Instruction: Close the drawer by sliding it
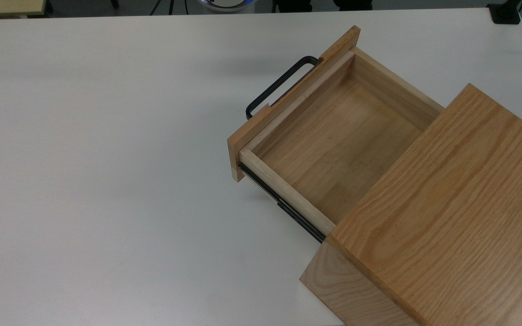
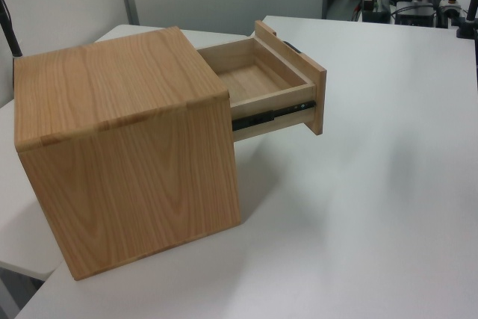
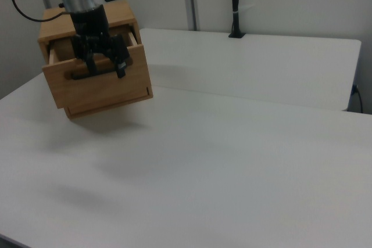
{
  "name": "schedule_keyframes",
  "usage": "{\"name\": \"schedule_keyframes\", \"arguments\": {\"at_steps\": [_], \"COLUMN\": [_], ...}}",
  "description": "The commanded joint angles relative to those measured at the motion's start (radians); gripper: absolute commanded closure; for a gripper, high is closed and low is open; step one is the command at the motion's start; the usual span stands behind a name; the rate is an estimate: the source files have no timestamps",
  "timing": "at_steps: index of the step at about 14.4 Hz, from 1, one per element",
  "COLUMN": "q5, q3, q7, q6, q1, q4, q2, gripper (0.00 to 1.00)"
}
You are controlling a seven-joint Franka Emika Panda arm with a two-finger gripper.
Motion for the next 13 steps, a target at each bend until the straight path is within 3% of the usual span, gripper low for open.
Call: {"name": "schedule_keyframes", "arguments": {"at_steps": [1,8,9,13], "q5": [0.018,0.020,0.020,0.040], "q3": [-0.006,-0.006,-0.006,-0.007], "q7": [0.008,0.003,-0.003,-0.098], "q6": [-0.031,-0.034,-0.028,-0.026], "q1": [0.000,-0.002,-0.002,0.000], "q4": [-0.012,-0.012,-0.012,-0.012], "q2": [-0.014,-0.011,-0.010,0.002], "gripper": [0.00,0.00,0.08,0.95]}}
